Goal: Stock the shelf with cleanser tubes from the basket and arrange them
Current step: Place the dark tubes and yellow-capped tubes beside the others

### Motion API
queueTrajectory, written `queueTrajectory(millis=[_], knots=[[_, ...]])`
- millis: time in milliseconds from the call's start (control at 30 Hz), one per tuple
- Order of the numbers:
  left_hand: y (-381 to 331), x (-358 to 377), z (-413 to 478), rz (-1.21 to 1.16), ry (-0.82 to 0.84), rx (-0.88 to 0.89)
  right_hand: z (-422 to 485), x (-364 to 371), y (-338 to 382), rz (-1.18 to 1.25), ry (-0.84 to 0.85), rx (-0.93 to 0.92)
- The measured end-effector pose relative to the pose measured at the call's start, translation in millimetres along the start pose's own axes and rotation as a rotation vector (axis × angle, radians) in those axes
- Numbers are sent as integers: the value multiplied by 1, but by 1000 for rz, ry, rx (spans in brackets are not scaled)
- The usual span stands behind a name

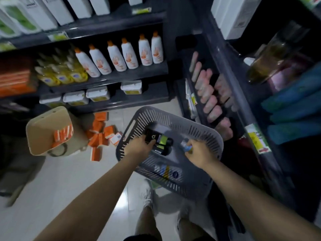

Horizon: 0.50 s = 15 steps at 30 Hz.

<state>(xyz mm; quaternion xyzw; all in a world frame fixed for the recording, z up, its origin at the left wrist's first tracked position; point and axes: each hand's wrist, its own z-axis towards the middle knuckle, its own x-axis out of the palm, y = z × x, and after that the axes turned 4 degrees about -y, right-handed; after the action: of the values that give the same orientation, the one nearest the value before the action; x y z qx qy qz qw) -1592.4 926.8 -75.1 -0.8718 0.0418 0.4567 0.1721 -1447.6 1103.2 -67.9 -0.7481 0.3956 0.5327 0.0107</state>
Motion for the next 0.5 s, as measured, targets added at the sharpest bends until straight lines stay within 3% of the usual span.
queueTrajectory(millis=[167, 233, 367, 500], knots=[[12, 51, 50, -457, 213, -249, 32, 30, 5, -5, 77, 46], [13, 73, 68, -575, 268, -401, 44, 40, 5, 4, 76, 46], [11, 112, 102, -1055, 360, -707, 71, 55, 4, -59, 158, 48], [22, 155, 134, -1280, 276, -840, 93, 72, 2, -69, 163, 66]])
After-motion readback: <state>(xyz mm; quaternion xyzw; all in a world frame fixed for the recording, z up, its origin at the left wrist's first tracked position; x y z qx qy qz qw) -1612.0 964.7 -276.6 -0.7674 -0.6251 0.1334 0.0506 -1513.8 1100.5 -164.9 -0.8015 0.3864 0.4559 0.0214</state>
